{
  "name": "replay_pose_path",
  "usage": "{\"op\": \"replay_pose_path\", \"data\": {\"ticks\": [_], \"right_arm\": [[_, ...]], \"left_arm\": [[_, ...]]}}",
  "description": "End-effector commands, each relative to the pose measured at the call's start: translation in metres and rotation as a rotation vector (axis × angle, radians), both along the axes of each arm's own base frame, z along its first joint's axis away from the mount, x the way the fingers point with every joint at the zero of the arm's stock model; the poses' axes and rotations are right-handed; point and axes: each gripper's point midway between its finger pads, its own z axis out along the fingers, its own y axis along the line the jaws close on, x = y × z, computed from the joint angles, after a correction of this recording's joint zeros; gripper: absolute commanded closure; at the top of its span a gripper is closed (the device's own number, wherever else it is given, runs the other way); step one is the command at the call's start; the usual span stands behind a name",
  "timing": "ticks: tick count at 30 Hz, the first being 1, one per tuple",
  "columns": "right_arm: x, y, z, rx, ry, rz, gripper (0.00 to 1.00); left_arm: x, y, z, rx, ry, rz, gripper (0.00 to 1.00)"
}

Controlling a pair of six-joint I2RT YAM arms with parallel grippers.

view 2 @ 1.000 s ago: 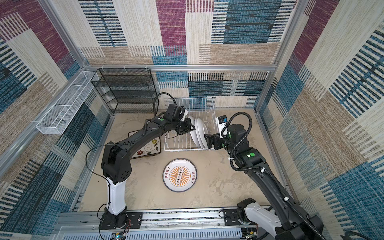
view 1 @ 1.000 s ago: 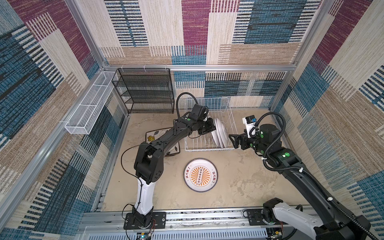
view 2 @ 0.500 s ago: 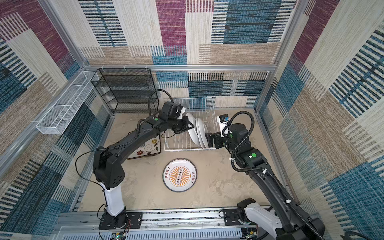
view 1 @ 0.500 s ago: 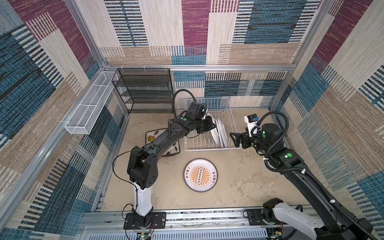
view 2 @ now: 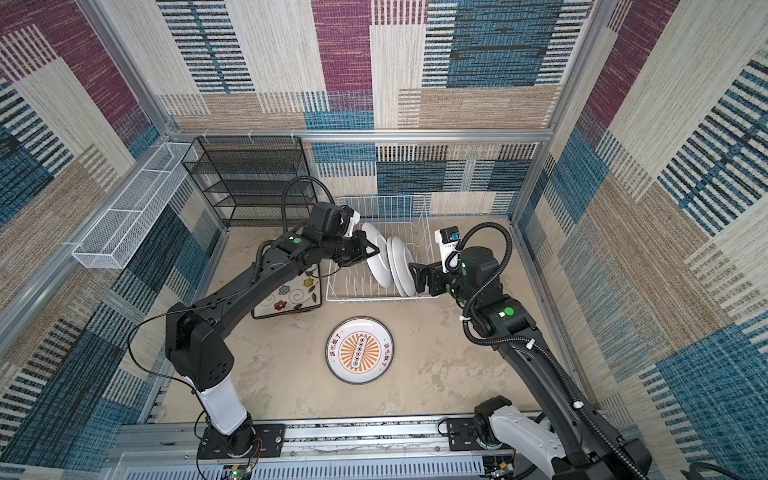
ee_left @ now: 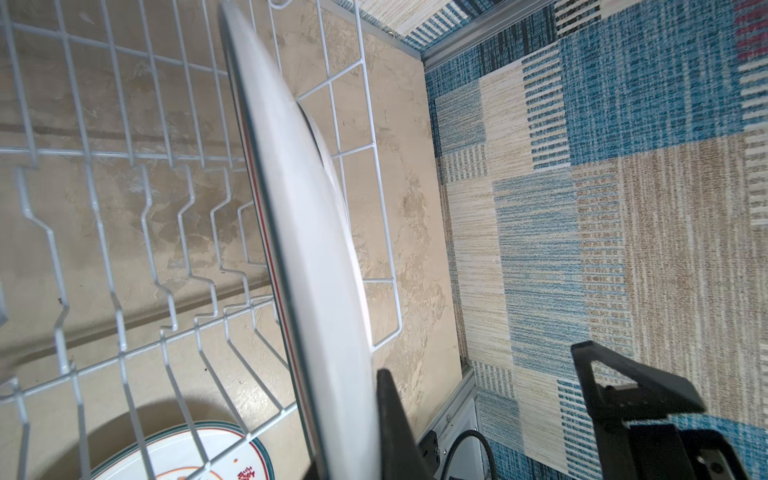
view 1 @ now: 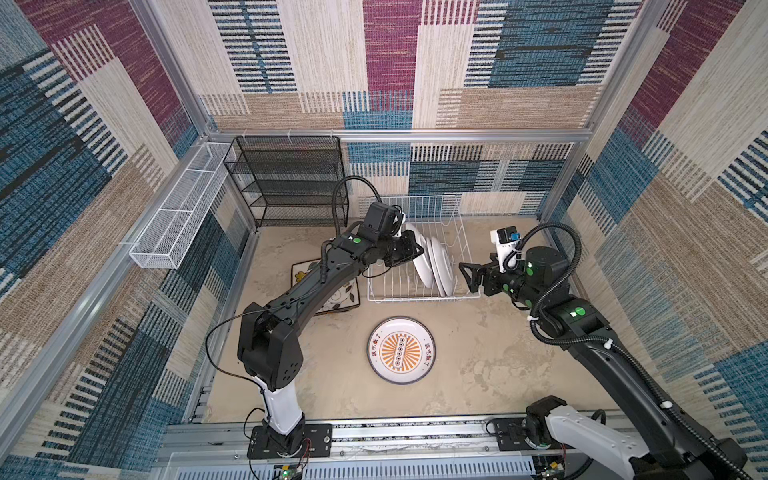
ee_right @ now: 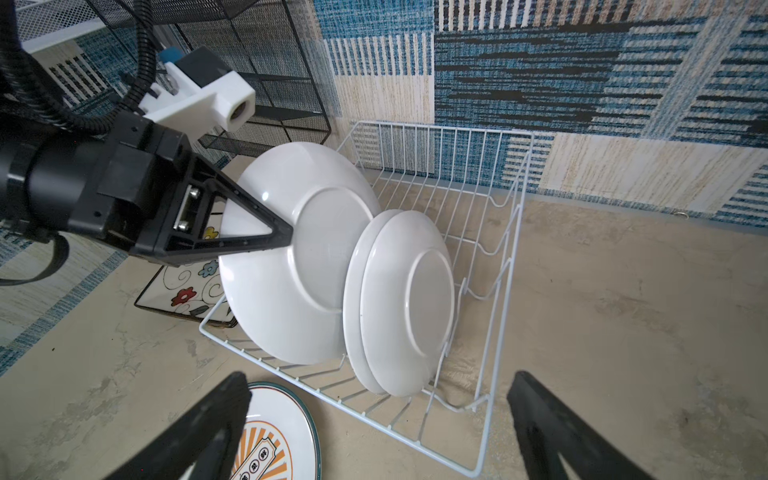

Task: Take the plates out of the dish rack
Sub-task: 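Lift the printed plate up out of the rack slot with the left gripper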

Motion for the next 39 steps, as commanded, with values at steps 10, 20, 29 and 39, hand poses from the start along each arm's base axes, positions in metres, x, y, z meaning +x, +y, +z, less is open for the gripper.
{"op": "replay_pose_path", "data": {"ticks": [10, 20, 29, 39], "right_arm": [[0.006, 0.007, 0.008, 0.050, -0.021, 0.014, 0.01], [0.004, 0.028, 0.030, 0.222, -0.005, 0.090, 0.01], [0.008, 0.039, 0.037, 0.318, 0.033, 0.114, 0.01], [0.010, 0.055, 0.055, 0.442, 0.059, 0.181, 0.00]], "left_arm": [[-0.004, 0.017, 0.037, -0.044, -0.094, 0.015, 1.00], [-0.015, 0.055, 0.072, -0.027, -0.187, 0.079, 1.00], [-0.030, 0.087, 0.093, 0.083, -0.377, 0.049, 1.00], [-0.057, 0.107, 0.098, 0.286, -0.597, -0.093, 1.00]]}}
